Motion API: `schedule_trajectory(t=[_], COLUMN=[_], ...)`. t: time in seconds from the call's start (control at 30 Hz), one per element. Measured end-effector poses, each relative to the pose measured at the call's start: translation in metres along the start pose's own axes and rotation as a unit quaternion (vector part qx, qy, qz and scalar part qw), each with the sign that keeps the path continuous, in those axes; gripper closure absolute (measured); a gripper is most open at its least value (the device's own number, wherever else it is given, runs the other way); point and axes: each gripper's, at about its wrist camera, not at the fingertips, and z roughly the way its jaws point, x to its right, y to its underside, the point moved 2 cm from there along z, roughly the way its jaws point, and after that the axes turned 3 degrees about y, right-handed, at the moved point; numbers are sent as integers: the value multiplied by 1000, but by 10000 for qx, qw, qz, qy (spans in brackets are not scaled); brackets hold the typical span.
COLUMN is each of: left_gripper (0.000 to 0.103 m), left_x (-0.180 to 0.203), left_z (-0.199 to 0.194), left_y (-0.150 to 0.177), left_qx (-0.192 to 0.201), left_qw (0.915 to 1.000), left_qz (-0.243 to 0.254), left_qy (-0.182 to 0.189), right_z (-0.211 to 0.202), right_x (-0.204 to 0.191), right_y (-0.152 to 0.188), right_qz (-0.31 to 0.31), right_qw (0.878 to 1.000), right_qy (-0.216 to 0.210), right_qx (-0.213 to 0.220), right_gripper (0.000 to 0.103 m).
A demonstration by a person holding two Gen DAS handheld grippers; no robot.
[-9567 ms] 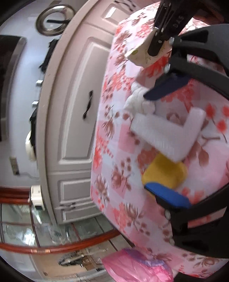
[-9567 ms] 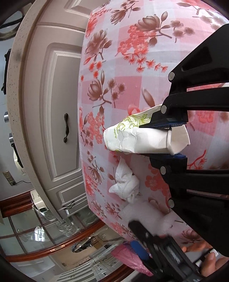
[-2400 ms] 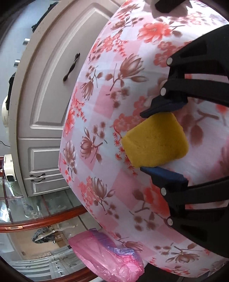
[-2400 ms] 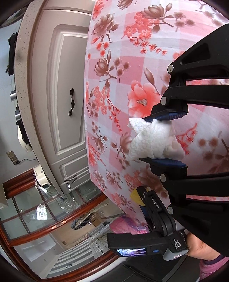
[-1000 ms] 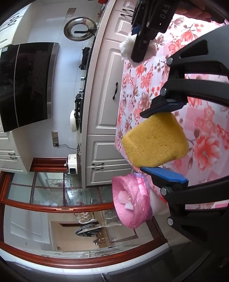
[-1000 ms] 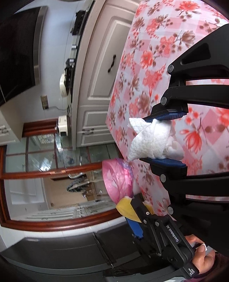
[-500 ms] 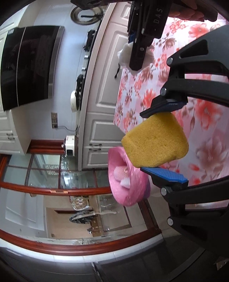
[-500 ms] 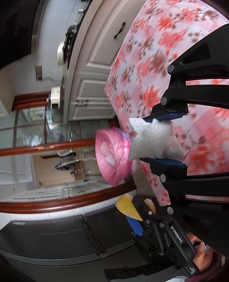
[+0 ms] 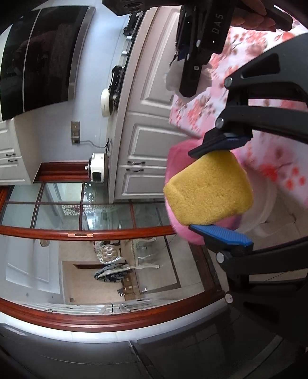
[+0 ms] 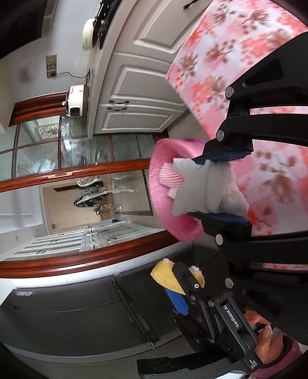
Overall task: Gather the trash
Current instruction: 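Carry the sponge and tissue with both tools over the pink bin and release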
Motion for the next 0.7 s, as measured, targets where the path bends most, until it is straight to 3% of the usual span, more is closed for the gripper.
schedule_trajectory(t=[0.53,0.67,0.7], left_gripper=[47,44,39], left_x=[-45,-47,-46], left_z=[125,145,146], left_y=[-31,-28,-25], left_qx=[-178,-286,-301], left_qw=[9993,9988,9987], left_qz=[-195,-221,-224], left_qy=[-276,-316,-353], right_z=[129,146,151], right_x=[29,39,42], right_y=[-49,-51,-50], right_qz=[-212,-114,-97], right_qw=[9982,9978,9976], right_qy=[-499,-577,-607], right_qx=[-240,-291,-313], right_gripper=[63,58,58])
